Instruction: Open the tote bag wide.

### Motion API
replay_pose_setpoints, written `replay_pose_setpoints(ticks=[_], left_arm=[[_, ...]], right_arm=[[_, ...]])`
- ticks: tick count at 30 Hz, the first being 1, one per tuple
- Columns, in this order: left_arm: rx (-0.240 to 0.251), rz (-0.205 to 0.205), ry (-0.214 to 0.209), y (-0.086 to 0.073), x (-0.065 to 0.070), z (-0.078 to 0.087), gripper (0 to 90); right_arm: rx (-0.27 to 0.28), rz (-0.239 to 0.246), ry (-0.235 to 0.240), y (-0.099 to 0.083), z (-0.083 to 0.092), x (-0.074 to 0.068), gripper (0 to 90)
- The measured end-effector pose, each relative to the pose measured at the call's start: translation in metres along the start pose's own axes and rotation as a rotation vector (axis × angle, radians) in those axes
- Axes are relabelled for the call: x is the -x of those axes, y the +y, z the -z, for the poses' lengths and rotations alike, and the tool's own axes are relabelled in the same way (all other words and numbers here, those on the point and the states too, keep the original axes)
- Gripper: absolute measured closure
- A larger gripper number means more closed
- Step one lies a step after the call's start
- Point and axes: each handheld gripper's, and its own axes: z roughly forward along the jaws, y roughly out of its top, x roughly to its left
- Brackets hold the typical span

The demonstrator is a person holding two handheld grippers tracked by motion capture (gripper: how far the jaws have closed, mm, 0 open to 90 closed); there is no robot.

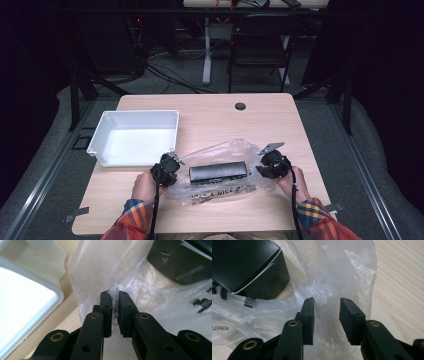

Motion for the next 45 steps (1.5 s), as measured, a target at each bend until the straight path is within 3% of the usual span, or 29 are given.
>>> replay_pose_setpoints(ticks=[4,7,10,15,17,24,31,34,40,45], left_arm=[[-0.015,-0.009,-0.002,-0.002,0.002,0.003,83.0],[0.013,-0.004,-0.009,-0.001,0.001,0.009,78.0],[0.069,0.018,-0.012,0.001,-0.003,0.02,66.0],[0.153,0.023,-0.052,0.006,-0.011,0.04,45.6],[0.173,0.017,-0.067,0.009,-0.012,0.045,39.3],[0.227,-0.017,-0.098,0.021,-0.012,0.056,26.6],[0.305,-0.065,-0.153,0.041,-0.007,0.076,23.0],[0.301,-0.109,-0.174,0.052,0.0,0.074,21.5],[0.244,-0.195,-0.222,0.066,0.014,0.059,16.8],[0.211,-0.214,-0.249,0.07,0.019,0.047,16.4]], right_arm=[[0.007,0.009,0.012,0.001,0.002,0.0,62.0],[0.016,0.007,0.022,0.001,0.004,0.001,56.8],[0.036,-0.004,0.032,0.002,0.01,0.003,51.1],[0.074,-0.011,0.052,0.003,0.024,0.01,42.1],[0.096,-0.02,0.057,0.003,0.029,0.012,39.6],[0.09,-0.038,0.083,-0.001,0.044,0.019,27.3],[0.093,-0.064,0.094,-0.012,0.057,0.03,20.6],[0.087,-0.081,0.106,-0.018,0.06,0.035,19.0],[0.083,-0.089,0.11,-0.027,0.065,0.042,17.4],[0.059,-0.094,0.111,-0.035,0.063,0.045,17.0]])
